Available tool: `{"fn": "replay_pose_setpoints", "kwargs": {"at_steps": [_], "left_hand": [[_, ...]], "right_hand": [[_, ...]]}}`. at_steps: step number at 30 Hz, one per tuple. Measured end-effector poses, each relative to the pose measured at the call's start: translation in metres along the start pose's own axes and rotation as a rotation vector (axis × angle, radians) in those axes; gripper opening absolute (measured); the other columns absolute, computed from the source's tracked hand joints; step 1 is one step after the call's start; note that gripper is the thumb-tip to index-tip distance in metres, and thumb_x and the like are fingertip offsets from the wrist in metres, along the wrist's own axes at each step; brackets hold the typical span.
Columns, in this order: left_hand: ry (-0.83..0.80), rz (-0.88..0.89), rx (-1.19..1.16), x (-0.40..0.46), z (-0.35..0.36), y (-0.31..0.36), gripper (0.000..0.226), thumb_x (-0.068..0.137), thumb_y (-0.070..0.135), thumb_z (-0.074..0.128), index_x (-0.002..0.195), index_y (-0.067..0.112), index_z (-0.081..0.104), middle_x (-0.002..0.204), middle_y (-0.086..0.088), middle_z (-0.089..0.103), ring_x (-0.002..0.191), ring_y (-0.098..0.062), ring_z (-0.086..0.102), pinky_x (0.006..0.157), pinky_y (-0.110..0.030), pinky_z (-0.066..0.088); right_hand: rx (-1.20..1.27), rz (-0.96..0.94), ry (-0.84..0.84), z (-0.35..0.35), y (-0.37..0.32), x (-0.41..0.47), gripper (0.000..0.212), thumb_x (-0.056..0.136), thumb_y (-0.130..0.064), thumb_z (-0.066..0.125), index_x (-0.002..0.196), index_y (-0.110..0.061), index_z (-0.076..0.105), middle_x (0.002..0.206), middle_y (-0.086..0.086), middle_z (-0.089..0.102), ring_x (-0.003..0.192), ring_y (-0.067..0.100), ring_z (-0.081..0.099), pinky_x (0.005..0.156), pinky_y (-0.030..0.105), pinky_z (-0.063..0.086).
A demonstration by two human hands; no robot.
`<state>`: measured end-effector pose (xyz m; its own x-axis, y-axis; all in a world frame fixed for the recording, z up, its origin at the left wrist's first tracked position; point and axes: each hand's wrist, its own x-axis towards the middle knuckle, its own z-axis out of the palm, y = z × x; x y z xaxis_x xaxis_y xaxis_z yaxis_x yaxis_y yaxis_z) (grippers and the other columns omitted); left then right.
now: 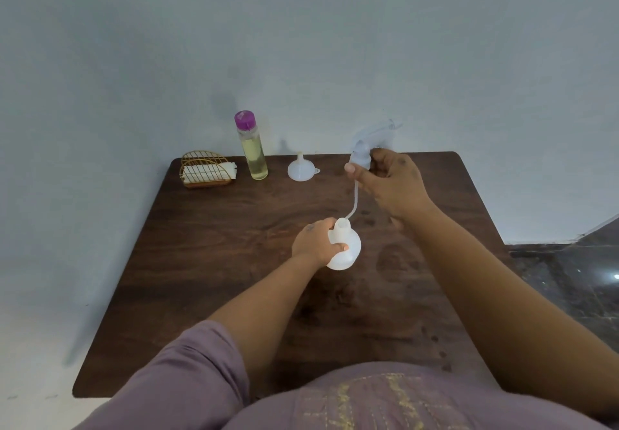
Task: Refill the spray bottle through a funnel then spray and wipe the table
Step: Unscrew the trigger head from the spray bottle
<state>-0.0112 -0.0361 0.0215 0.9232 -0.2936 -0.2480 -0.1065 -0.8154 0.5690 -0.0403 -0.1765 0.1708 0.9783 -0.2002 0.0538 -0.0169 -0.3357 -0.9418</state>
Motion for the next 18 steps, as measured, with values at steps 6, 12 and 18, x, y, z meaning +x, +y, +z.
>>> {"fn": "replay_pose_setpoints", "kwargs": {"at_steps": [6,12,18], "left_hand": [[-0.006,-0.014,0.013,0.001,-0.002,0.002,0.056,0.083,0.042,0.070,0.133,0.028,0.050,0.133,0.003,0.057,0.126,-0.023,0.046,0.094,-0.037,0.043],[-0.016,-0.018,0.032,0.003,-0.003,0.005,0.056,0.083,0.043,0.070,0.133,0.026,0.050,0.133,0.002,0.057,0.125,-0.023,0.048,0.093,-0.039,0.044],[-0.039,-0.029,0.050,0.005,-0.004,0.006,0.056,0.081,0.043,0.071,0.130,0.026,0.051,0.131,0.002,0.057,0.125,-0.023,0.047,0.093,-0.040,0.045]], "right_hand": [[-0.003,0.005,0.022,-0.005,-0.004,0.001,0.028,0.081,-0.037,0.073,0.088,-0.011,0.068,0.090,0.020,0.067,0.088,0.037,0.063,0.084,0.049,0.052],[-0.088,-0.064,-0.009,-0.010,-0.013,0.000,0.026,0.082,-0.037,0.072,0.085,-0.012,0.067,0.078,0.016,0.064,0.064,0.017,0.051,0.068,0.032,0.047],[-0.228,-0.145,-0.044,-0.016,-0.025,-0.004,0.027,0.083,-0.037,0.070,0.087,-0.010,0.066,0.073,0.015,0.057,0.060,0.010,0.041,0.063,0.023,0.036]]}}
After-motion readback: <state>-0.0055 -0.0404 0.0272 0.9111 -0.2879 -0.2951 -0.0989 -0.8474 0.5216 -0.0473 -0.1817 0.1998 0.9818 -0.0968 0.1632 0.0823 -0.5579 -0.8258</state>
